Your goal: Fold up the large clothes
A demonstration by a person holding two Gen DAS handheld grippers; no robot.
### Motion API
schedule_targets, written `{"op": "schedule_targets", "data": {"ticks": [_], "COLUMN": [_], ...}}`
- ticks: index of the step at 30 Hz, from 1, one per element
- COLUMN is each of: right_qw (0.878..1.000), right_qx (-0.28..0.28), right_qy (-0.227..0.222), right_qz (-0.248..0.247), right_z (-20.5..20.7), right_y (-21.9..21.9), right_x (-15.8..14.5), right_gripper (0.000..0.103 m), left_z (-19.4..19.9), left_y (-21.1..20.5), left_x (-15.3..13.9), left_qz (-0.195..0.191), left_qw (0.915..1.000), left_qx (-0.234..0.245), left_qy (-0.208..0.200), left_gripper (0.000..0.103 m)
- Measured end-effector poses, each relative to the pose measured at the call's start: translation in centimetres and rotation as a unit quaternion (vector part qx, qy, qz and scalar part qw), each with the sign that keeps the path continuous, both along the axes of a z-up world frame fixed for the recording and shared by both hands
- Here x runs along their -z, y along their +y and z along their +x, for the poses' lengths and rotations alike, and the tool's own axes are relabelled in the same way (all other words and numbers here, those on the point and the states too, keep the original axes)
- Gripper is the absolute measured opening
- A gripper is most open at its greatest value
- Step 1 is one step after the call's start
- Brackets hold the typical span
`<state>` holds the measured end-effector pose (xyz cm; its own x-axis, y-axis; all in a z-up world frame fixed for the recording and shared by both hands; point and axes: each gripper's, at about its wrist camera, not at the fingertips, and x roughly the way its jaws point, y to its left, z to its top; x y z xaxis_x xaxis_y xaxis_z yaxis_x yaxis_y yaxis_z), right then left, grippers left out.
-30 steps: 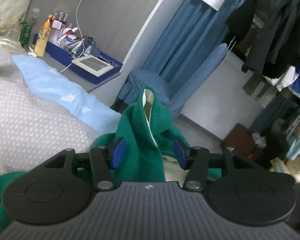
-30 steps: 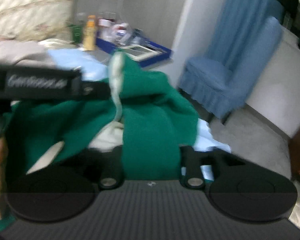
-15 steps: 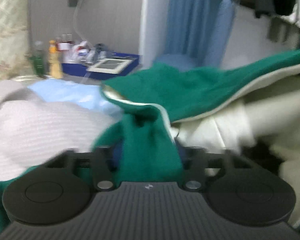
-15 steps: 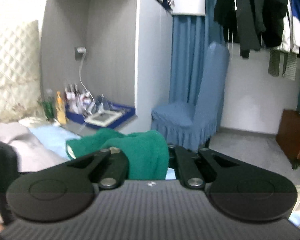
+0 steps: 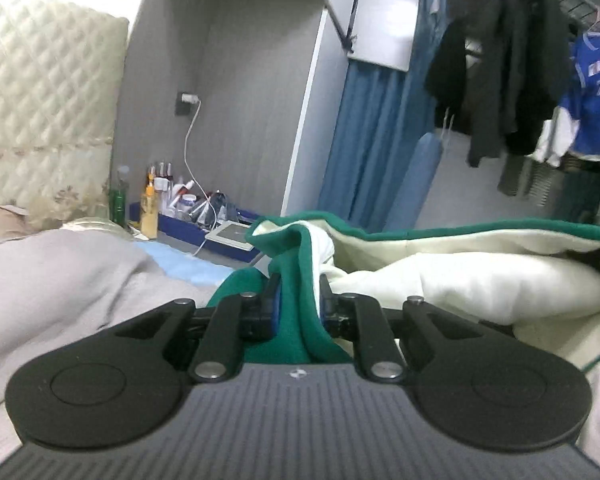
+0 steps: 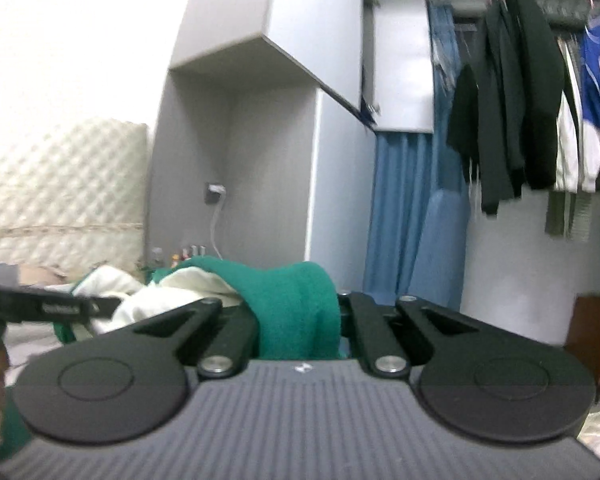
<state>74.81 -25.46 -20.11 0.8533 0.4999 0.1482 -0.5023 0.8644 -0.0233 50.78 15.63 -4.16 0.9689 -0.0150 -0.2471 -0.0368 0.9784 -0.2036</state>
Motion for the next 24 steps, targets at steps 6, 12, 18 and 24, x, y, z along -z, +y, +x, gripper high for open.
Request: {"op": "schedule_targets", "data": {"ticks": [6,12,18,24], "right_qw": [0.999,0.989,0.964,0.961], "right_qx": [-0.030,-0.038,-0.049,-0.075], "right_qy": [0.027,0.133,0.256,0.261], "right_qz": [-0.004,-0.045,-0.052,-0.052], "right_z": [-7.5,-10.7,-10.3,-11.8], "right_y": [-3.7,-4.4,-4.8,-4.7], "right_x": [1.7,5.0,9.4,9.0], "right_gripper": [0.006,0.007,0.010,0.014], "left_z": [-12.4,-20.0,-23.3,-26.3], "left_y": [-1.5,-4.4,-4.3,-3.8], "left_x": [1.2,5.4,8.8,7.8], "left_qz": [0.017,0.029,-0.006,-0.008], "left_qw": [0.9996,0.9973,0.9894,0.9910], "left_qx": [0.016,0.027,0.032,0.042], "left_qy": [-0.017,0.062,0.141,0.127], "left_gripper": [0.018,0.018,0.020,0.040]}}
